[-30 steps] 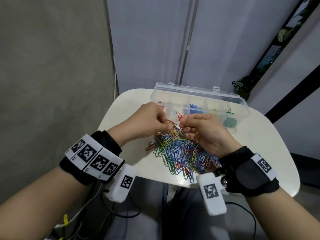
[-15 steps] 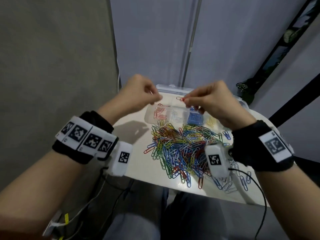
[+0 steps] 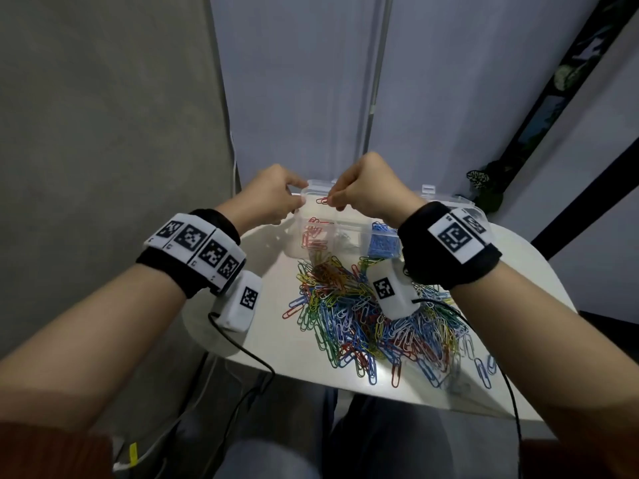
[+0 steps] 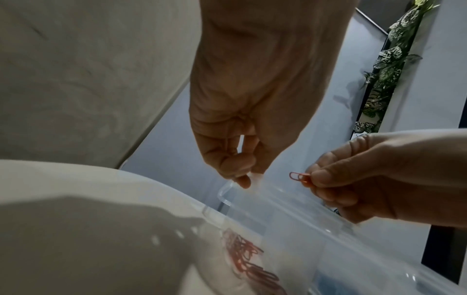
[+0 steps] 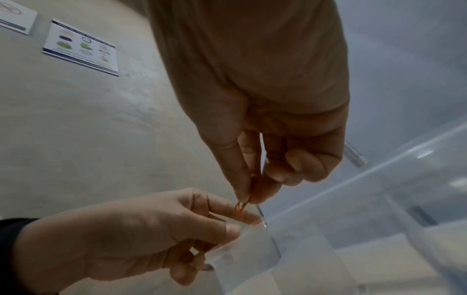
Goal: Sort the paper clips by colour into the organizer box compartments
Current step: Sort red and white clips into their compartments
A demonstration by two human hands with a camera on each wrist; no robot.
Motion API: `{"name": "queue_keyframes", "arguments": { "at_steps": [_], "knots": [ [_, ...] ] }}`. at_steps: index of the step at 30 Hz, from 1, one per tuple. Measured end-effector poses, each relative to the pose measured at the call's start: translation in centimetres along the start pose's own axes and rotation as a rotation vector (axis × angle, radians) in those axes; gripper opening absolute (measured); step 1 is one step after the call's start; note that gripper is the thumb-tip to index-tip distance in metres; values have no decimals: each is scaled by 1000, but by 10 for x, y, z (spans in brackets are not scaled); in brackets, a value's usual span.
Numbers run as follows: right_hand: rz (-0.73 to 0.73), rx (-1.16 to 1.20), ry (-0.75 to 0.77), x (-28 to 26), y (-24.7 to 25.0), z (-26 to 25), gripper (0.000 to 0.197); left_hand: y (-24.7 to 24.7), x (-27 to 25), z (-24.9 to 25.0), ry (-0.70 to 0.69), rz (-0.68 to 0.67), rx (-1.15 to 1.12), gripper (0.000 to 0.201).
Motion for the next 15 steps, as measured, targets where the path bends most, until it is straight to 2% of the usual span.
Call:
{"name": "queue_keyframes", "arguments": {
  "at_steps": [5, 10, 15],
  "knots": [
    [-19, 13, 49, -1, 1, 0, 14, 0, 0, -2, -16, 27, -4, 38],
    [1, 119, 139, -22, 47, -3, 13, -1, -2, -6, -15, 33, 3, 39],
    [-154, 13, 205, -35, 54, 0, 12, -2, -3, -1, -13, 71, 58, 38]
  ]
}}
Point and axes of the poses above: each hand's wrist, its own x-axis towards the middle knuckle, its own y-axis out of the back of the hand, z = x × y, the point moved 6 cm from there along x, towards the middle knuckle, and after that the axes turned 4 degrees about -z, right-handed, at the moved point
